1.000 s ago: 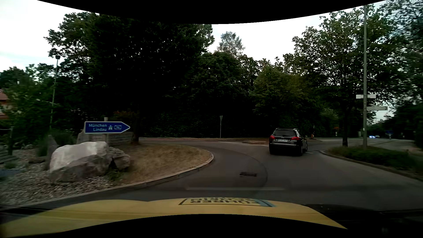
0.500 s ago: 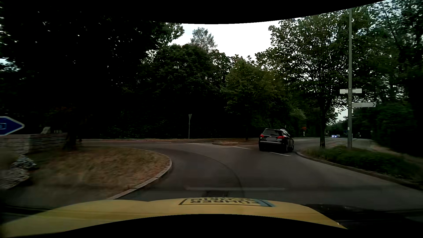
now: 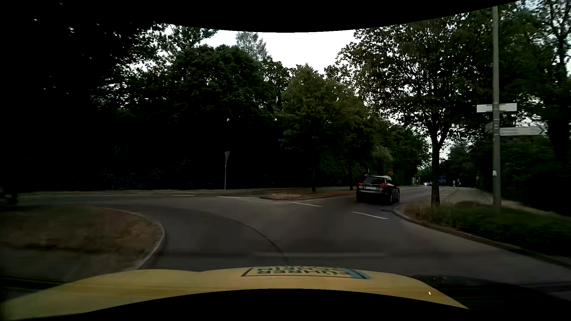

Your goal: Follow the waypoints while adhering to traffic rules and regulations

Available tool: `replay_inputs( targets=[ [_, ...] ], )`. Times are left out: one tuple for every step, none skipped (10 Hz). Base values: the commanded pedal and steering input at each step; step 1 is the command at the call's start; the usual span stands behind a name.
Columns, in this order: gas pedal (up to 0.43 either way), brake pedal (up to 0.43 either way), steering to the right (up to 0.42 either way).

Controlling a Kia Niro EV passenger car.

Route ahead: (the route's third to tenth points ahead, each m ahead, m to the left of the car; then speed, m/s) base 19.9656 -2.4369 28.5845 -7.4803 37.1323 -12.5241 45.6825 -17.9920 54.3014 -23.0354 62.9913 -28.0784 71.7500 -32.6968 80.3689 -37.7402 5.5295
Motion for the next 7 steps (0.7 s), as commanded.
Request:
replay_inputs(
  targets=[
    [0.177,0.000,0.115],
    [0.169,0.000,0.115],
    [0.169,0.000,0.115],
    [0.169,0.000,0.113],
    [0.169,0.000,0.113],
    [0.169,0.000,0.113],
    [0.169,0.000,0.112]
  ],
)
